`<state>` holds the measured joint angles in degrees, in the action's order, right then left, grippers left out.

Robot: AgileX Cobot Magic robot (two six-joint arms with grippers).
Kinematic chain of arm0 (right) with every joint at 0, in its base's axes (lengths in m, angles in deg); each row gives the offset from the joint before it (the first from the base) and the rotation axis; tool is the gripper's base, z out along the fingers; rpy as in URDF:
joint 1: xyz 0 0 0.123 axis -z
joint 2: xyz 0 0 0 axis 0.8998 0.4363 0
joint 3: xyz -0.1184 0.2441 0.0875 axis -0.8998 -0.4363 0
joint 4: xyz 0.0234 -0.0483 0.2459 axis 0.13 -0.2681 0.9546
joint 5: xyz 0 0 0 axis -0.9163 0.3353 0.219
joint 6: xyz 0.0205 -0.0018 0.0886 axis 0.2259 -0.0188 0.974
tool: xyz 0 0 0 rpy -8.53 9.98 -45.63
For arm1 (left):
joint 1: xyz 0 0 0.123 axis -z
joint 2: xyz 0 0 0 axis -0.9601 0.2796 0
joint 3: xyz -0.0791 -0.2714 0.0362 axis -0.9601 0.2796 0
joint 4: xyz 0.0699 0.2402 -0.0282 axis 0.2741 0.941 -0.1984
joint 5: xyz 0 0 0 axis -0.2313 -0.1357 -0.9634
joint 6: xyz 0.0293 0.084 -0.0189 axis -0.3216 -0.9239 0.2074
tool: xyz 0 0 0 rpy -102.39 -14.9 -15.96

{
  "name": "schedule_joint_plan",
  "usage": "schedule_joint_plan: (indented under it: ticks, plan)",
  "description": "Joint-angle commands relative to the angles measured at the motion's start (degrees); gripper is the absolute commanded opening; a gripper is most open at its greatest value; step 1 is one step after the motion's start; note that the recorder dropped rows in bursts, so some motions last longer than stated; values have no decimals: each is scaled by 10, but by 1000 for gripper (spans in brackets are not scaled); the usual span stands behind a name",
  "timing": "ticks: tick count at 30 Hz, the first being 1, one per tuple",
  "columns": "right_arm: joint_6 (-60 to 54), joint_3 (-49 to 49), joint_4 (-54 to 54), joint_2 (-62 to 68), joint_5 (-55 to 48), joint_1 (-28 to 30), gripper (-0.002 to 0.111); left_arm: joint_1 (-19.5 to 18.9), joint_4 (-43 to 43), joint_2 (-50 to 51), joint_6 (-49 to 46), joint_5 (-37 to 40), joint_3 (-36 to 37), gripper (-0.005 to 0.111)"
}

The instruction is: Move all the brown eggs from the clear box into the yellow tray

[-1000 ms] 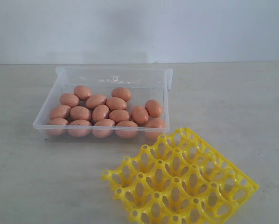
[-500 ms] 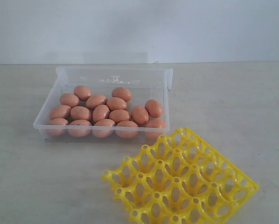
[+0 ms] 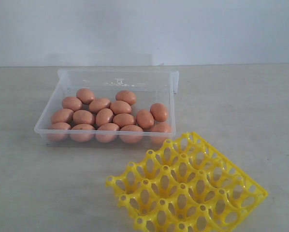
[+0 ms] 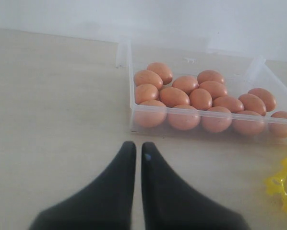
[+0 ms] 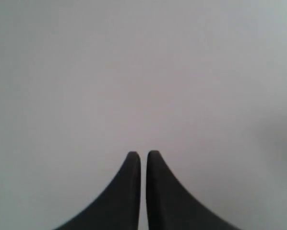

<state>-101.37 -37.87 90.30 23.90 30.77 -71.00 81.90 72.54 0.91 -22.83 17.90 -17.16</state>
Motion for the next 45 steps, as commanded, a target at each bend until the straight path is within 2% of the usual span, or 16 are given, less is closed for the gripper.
schedule_joint_plan:
  ticks: [1,5,12,23,29,35,38,42,43,45]
  plan:
    - [-65,99,-112,148,-144,-2,0,1,2,2,-2,-5,2,4]
    - [-65,173,-113,263,-272,-2,0,1,2,2,-2,-5,2,4]
    - [-64,256,-112,419,-647,-2,0,1,2,2,-2,-5,2,4]
    - [-65,257,-112,537,-968,-2,0,1,2,2,-2,-5,2,4]
    - [-53,258,-90,538,-998,-15,0,1,2,2,-2,-5,2,4]
    - [-71,262,-108,540,-1000,-69,2,1,2,2,-2,-5,2,4]
    - [-69,278,-146,544,-984,-103,15,1,2,2,-2,-5,2,4]
    - [-10,325,-205,564,-951,-133,41,1,2,2,-2,-5,2,4]
    - [21,341,-216,571,-938,-138,46,1,2,2,-2,-5,2,4]
    - [79,375,-218,590,-922,-138,47,1,2,2,-2,-5,2,4]
